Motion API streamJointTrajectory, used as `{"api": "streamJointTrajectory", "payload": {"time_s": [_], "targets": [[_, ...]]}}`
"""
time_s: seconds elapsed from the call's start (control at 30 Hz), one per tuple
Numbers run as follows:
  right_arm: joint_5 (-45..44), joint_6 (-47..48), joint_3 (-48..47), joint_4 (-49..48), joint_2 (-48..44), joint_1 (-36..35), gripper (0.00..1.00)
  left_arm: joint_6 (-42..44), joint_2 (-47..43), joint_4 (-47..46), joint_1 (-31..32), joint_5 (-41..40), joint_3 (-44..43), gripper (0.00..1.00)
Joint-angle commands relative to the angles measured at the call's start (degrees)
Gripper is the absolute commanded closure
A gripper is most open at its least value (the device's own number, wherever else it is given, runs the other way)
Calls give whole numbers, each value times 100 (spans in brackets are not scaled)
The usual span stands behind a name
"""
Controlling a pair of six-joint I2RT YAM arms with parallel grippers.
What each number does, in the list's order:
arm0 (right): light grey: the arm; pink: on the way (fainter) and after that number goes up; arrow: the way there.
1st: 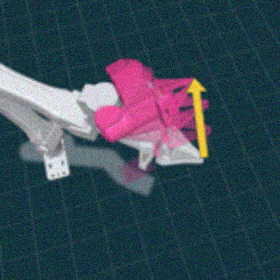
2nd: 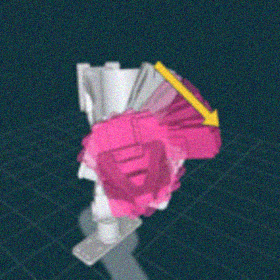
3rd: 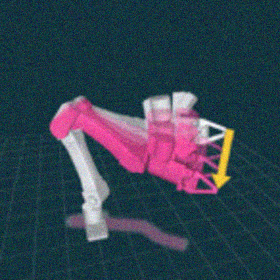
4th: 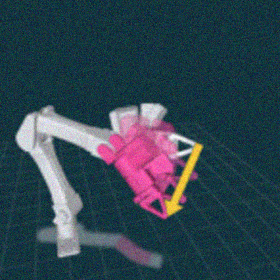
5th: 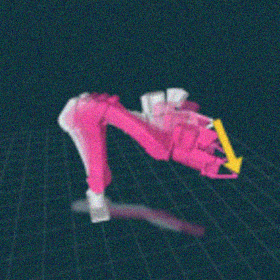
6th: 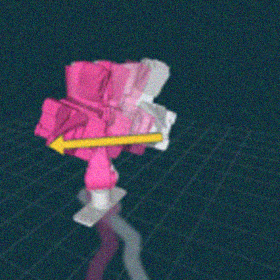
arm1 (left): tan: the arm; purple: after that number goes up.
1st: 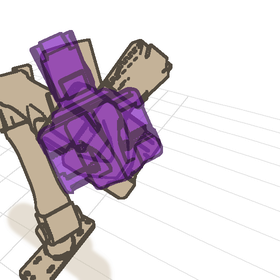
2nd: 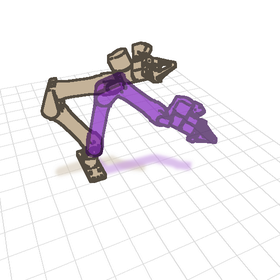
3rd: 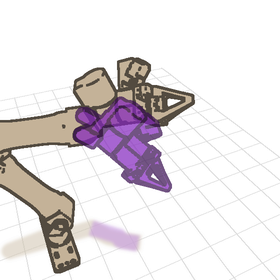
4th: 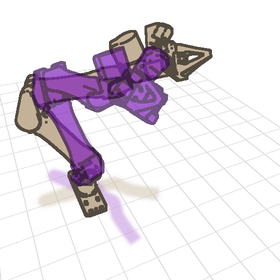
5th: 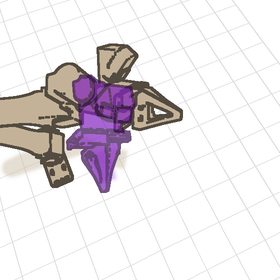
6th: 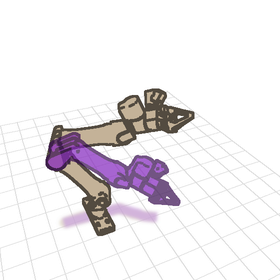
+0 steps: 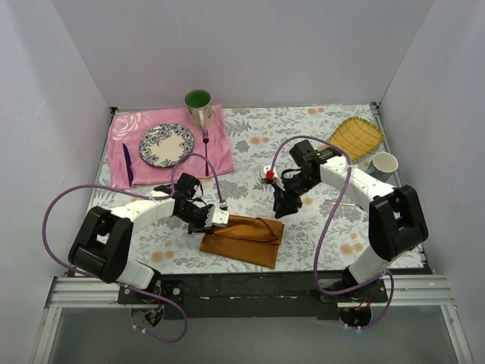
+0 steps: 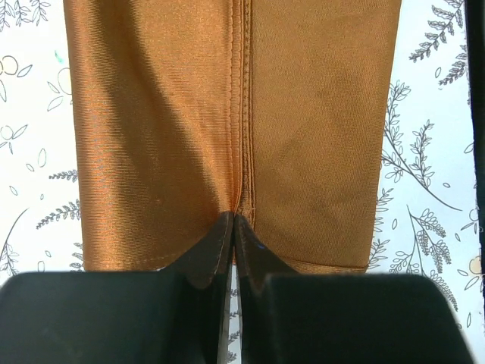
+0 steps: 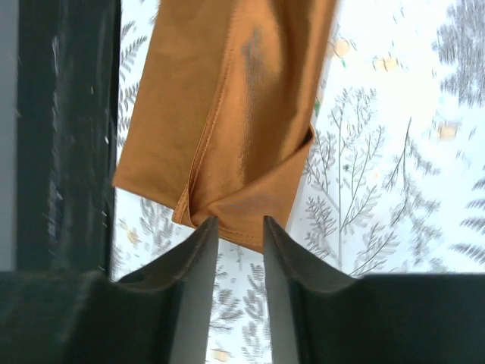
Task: Fold the napkin into a case and place the utensils inside
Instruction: Fold the lower triangle-folded napkin at the center of the board.
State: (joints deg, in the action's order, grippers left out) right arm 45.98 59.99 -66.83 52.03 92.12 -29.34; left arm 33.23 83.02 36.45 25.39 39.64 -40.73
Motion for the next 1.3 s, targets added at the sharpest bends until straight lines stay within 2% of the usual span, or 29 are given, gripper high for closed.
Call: {"api": "streamJointTrajectory", "payload": {"time_s": [0.0,0.2,0.4,0.6,0.77,0.93,1.0,1.03,1.1,1.13,1.27], "targets": [[421,-1691,29,-334,385,192,66,-45,-181,-32,107,9,39,99],[105,-2298,723,-1045,465,-80,72,-299,-93,-85,124,-114,47,99],[-772,-2606,1137,-1678,762,-318,73,-739,21,-199,151,-193,83,99],[-1642,-2852,734,-2231,1360,-318,72,-1581,249,-742,151,-430,250,99],[-1969,-2993,189,-2382,1651,-248,72,-2731,478,-1323,142,-773,302,99],[-2295,-2765,-356,-2391,1906,-89,72,-3253,522,-1711,46,-1089,311,98],[-2364,-2441,-620,-2303,2012,7,72,-3227,469,-1711,-68,-1300,285,93],[-2391,-2309,-691,-2268,2038,16,72,-3174,400,-1659,-139,-1318,259,86],[-2392,-2071,-831,-2154,2073,8,72,-2973,294,-1309,-462,-1126,145,79],[-2348,-1887,-884,-2092,2091,8,72,-2772,215,-1150,-586,-986,-30,72],[-2049,-1780,-1095,-1785,2126,7,72,-2619,-153,-402,-1106,-186,-637,62]]}}
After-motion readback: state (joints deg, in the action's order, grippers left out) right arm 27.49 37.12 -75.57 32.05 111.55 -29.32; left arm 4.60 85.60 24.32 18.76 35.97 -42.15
